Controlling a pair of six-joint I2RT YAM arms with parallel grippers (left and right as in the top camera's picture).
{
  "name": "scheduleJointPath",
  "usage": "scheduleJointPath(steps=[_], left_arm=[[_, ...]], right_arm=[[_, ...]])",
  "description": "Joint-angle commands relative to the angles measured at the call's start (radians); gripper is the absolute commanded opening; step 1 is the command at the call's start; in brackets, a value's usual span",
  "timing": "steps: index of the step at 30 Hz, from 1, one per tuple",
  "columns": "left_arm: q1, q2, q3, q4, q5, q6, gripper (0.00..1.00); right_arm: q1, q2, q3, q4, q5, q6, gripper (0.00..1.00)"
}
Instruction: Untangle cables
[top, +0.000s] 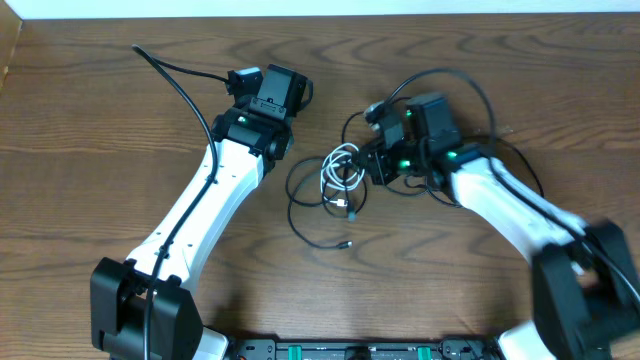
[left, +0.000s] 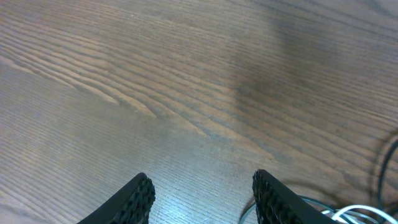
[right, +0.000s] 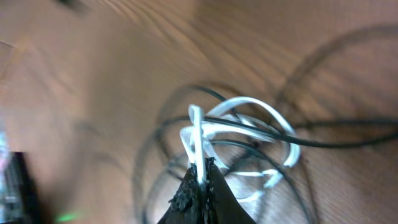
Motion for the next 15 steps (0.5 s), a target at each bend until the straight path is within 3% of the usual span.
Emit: scheduleJointPath(steps=[1, 9, 15], left_arm=[[0.003, 0.012, 0.0, -0.001, -0.003, -0.01, 0.52], [0.003, 0.012, 0.0, -0.002, -0.002, -0.01, 0.52], [0.003, 0.012, 0.0, -0.001, 0.031, -0.01, 0.52]], right_arm=[[-0.001, -0.177, 0.002, -0.014, -0.044, 0.01, 0.01], [-0.011, -0.457, 0.002, -0.002, -0.043, 0.063, 0.01], [-0.018, -0.523, 0.002, 0.046, -0.044, 0.117, 0.01]])
